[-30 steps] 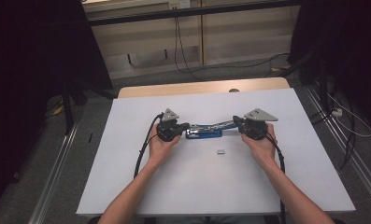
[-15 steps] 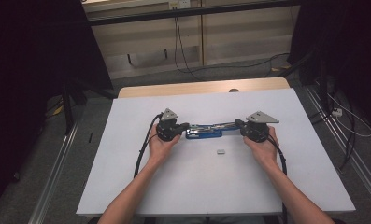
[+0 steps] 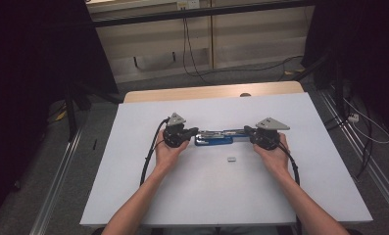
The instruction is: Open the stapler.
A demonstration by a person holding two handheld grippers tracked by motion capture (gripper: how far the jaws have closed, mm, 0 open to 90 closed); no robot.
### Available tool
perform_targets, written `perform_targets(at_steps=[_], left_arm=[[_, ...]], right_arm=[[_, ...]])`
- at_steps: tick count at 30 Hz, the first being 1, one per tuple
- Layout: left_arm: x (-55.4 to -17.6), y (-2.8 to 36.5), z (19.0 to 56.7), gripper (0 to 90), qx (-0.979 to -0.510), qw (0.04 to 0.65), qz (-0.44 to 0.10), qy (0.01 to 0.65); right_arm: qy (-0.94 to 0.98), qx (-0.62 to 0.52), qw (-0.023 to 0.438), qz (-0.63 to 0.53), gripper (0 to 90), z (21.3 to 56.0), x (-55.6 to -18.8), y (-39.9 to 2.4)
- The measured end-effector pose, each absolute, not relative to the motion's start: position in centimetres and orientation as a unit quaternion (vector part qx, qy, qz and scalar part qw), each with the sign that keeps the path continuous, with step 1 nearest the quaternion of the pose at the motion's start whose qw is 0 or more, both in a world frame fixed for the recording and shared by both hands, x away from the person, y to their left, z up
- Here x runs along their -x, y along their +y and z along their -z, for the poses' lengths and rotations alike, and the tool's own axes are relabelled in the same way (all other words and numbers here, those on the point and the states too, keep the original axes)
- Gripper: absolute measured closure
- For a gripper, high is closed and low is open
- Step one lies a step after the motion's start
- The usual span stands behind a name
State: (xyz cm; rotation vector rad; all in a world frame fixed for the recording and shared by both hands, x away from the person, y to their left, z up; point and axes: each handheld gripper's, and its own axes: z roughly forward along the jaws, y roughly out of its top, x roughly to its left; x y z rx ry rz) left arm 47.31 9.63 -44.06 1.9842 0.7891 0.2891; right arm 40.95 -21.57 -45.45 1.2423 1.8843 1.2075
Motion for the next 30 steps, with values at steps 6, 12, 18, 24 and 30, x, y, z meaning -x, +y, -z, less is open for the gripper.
perform_targets(at_steps=[6,12,18,24,30], left_arm=[[-47.2,9.9,44.0,88.0,-0.806,0.479,-0.122,0.326],[-46.8,9.9,43.7,79.4,-0.802,0.483,-0.132,0.324],[-46.5,10.0,43.4,66.8,-0.797,0.489,-0.143,0.324],[-46.2,10.1,43.5,49.5,-0.795,0.485,-0.155,0.330],[-46.2,10.3,43.4,28.7,-0.798,0.471,-0.174,0.334]], right_arm=[[0.703,-0.470,0.278,-0.455,86.8,45.4,-40.9,-21.8],[0.700,-0.472,0.270,-0.462,79.6,45.3,-40.9,-21.9],[0.700,-0.473,0.270,-0.462,60.6,45.2,-40.9,-21.9],[0.690,-0.476,0.268,-0.475,37.2,45.0,-40.9,-21.8],[0.674,-0.477,0.284,-0.487,12.9,44.9,-41.1,-21.7]])
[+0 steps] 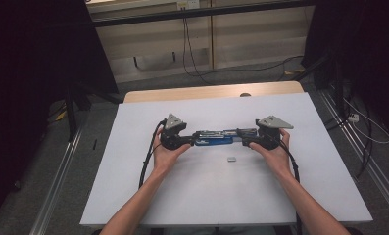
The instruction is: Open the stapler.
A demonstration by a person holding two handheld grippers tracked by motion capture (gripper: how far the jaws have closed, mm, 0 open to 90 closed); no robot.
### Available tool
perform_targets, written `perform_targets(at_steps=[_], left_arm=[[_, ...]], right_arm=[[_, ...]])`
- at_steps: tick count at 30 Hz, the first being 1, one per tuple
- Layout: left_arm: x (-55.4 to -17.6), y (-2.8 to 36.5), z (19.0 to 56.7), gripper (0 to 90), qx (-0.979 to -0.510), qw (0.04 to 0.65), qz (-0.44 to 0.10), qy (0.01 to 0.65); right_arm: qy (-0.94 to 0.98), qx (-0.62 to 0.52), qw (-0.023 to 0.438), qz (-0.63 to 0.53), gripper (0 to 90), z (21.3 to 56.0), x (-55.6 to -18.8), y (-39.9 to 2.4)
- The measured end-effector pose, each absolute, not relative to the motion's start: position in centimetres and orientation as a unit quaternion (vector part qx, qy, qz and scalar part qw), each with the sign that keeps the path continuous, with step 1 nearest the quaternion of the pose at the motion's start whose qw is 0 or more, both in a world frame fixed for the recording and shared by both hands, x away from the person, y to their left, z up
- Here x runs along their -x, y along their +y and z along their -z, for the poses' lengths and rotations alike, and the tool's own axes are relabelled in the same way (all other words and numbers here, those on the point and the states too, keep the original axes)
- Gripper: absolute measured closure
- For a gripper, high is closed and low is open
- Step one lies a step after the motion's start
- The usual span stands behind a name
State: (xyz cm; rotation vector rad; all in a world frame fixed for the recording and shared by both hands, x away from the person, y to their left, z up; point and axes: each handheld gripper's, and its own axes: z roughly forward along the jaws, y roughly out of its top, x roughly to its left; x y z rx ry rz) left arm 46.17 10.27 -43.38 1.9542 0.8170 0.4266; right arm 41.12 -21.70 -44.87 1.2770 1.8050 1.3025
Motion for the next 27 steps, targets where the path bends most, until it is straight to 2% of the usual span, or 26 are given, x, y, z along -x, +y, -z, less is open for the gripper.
perform_targets(at_steps=[3,8,11,14,16,18,21,27], left_arm=[[-46.3,10.4,43.3,16.6,-0.796,0.472,-0.177,0.337],[-46.0,10.5,43.0,5.6,-0.794,0.475,-0.167,0.342],[-45.5,10.4,42.7,5.1,-0.795,0.467,-0.175,0.344],[-44.8,10.9,42.4,5.1,-0.803,0.467,-0.159,0.333],[-44.1,11.1,42.4,5.2,-0.810,0.456,-0.178,0.325],[-43.6,11.5,42.2,5.2,-0.805,0.455,-0.192,0.330],[-43.4,12.1,41.7,5.5,-0.792,0.475,-0.169,0.344],[-42.5,13.3,41.5,5.5,-0.790,0.473,-0.180,0.346]], right_arm=[[0.676,-0.475,0.287,-0.485,6.5,44.8,-41.2,-21.6],[0.677,-0.473,0.293,-0.482,4.4,44.6,-41.1,-21.6],[0.679,-0.479,0.289,-0.476,3.8,44.5,-40.9,-21.7],[0.684,-0.483,0.277,-0.473,3.6,44.2,-40.5,-21.9],[0.686,-0.479,0.274,-0.473,3.6,44.0,-40.3,-21.9],[0.688,-0.478,0.271,-0.474,3.6,43.8,-40.0,-22.0],[0.687,-0.478,0.273,-0.475,4.0,43.4,-39.6,-22.3],[0.687,-0.477,0.276,-0.473,4.1,43.3,-38.3,-23.2]])
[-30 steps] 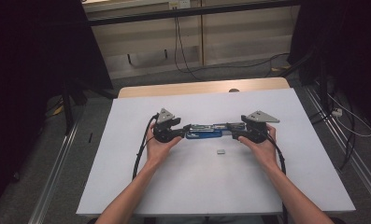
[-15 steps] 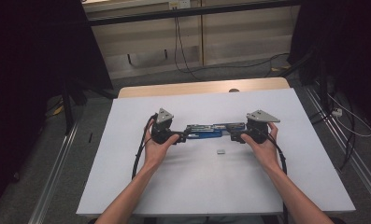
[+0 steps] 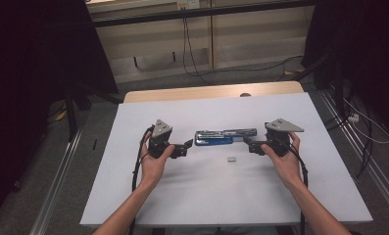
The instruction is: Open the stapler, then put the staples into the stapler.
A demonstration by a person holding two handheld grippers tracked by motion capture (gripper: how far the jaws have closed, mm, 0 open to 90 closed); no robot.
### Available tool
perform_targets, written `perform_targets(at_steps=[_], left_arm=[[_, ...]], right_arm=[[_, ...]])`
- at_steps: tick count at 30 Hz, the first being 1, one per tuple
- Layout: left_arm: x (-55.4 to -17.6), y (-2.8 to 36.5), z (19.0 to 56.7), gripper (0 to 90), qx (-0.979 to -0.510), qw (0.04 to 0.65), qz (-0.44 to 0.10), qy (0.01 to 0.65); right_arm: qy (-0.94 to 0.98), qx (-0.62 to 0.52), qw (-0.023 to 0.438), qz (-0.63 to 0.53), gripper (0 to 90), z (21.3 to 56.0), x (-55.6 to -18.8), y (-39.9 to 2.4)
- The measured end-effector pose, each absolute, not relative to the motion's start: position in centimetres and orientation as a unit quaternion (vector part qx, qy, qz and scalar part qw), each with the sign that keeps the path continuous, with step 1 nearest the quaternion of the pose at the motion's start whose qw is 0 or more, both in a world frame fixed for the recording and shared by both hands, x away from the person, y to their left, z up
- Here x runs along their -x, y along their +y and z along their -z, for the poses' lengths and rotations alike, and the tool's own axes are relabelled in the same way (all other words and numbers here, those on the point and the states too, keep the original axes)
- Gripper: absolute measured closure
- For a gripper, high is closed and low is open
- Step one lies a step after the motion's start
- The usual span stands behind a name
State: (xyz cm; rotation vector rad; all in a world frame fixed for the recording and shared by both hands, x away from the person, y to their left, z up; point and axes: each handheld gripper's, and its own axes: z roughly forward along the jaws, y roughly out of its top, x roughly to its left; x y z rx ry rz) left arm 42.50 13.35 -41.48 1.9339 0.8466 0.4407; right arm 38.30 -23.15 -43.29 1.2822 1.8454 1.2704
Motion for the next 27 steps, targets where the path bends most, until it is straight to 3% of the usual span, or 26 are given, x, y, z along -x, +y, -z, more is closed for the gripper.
perform_targets(at_steps=[10,16,27], left_arm=[[-41.3,15.0,41.2,5.5,-0.786,0.472,-0.188,0.353],[-40.1,15.6,41.3,4.8,-0.793,0.456,-0.209,0.346],[-37.4,15.8,41.0,4.8,-0.797,0.462,-0.208,0.328]], right_arm=[[0.690,-0.473,0.263,-0.480,9.5,43.3,-37.6,-23.4],[0.716,-0.476,0.250,-0.446,6.6,43.1,-37.6,-23.3],[0.755,-0.456,0.177,-0.436,6.2,42.9,-37.7,-22.4]])
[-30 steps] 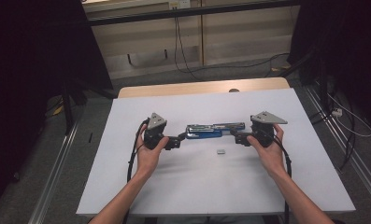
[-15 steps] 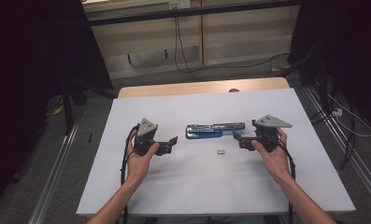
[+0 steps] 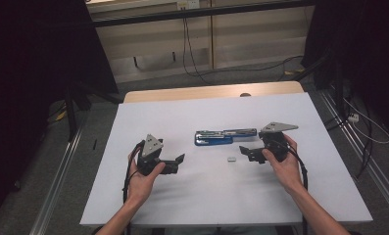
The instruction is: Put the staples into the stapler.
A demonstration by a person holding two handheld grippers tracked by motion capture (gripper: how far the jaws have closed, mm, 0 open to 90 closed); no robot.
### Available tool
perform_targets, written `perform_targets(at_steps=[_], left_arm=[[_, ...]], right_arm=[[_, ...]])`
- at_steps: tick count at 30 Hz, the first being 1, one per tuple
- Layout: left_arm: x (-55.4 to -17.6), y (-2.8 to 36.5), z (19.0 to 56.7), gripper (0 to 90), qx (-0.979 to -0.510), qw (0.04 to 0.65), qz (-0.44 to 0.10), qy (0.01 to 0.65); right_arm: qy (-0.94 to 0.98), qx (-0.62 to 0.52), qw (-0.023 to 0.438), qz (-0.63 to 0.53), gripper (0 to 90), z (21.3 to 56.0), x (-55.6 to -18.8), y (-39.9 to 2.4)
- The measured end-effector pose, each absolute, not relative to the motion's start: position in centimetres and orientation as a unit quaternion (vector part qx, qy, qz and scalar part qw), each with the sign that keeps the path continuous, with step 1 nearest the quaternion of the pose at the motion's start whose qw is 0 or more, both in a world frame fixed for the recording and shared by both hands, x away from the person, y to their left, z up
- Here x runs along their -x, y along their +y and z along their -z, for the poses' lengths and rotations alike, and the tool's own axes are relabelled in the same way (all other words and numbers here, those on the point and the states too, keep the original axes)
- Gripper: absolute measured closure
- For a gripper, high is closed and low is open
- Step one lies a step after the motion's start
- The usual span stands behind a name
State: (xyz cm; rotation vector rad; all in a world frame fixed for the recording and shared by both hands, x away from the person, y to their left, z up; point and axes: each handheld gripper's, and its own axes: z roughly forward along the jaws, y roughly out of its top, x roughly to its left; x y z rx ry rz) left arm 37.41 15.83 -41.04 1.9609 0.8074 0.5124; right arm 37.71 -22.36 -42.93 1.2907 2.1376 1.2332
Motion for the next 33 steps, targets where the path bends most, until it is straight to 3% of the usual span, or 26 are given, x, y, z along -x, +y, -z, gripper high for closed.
perform_targets(at_steps=[17,30,33], left_arm=[[-33.8,20.0,41.2,4.6,-0.774,0.466,-0.221,0.366],[-31.2,20.8,41.6,4.2,-0.779,0.476,-0.205,0.352],[-31.3,20.7,41.9,4.3,-0.783,0.471,-0.201,0.353]], right_arm=[[0.788,-0.424,0.117,-0.430,8.1,42.7,-38.0,-21.0],[0.827,-0.373,0.099,-0.410,8.9,43.2,-38.4,-19.1],[0.834,-0.364,0.098,-0.402,13.5,43.2,-38.6,-18.8]])
